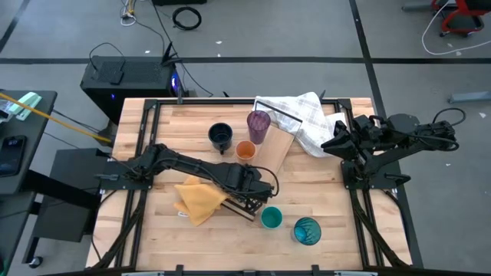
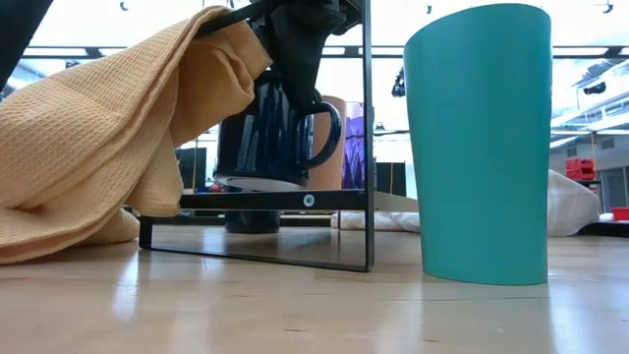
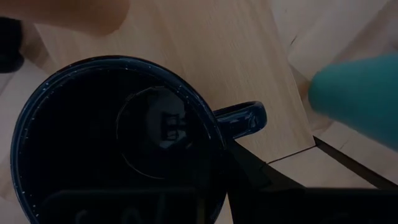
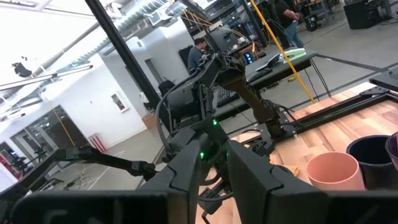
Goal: Stack small to large cups/mugs on shelf
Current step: Put the bottom dark blue mug on the shelf
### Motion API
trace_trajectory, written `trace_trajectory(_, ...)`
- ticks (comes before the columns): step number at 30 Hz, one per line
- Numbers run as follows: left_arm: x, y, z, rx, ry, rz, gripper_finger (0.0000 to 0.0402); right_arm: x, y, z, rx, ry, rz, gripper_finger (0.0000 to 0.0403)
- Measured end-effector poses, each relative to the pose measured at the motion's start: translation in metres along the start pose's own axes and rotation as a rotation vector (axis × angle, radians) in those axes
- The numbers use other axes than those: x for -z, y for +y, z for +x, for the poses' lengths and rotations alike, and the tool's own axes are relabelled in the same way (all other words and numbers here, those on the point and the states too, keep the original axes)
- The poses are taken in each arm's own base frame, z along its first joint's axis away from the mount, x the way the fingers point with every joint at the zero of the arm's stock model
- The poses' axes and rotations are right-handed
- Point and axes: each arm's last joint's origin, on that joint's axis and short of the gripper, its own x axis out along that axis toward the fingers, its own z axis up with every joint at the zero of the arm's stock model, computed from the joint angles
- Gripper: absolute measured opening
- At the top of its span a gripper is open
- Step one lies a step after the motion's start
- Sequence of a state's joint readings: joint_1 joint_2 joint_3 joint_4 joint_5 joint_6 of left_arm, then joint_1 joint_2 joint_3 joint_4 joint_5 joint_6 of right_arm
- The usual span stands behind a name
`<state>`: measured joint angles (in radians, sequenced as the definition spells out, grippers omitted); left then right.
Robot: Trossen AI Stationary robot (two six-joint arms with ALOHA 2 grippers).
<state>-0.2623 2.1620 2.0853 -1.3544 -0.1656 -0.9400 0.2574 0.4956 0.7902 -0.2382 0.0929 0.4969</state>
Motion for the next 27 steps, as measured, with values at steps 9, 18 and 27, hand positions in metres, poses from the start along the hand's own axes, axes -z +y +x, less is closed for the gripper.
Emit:
trace_trajectory(9, -0.001, 0.001, 0.0, -0.018, -0.027, -0.055, 0.0031, 0.0, 0.0, 0.0, -0.001, 0.0, -0.002, 0.0087)
trace_trajectory(18, 0.001, -0.004, 0.011, -0.038, -0.016, -0.133, 0.0031, 0.0, 0.0, 0.0, -0.001, -0.001, -0.002, 0.0087)
trace_trajectory(27, 0.003, -0.007, 0.014, -0.049, -0.015, -0.137, 0.0031, -0.001, 0.001, 0.0, -0.006, -0.008, 0.0, 0.0087)
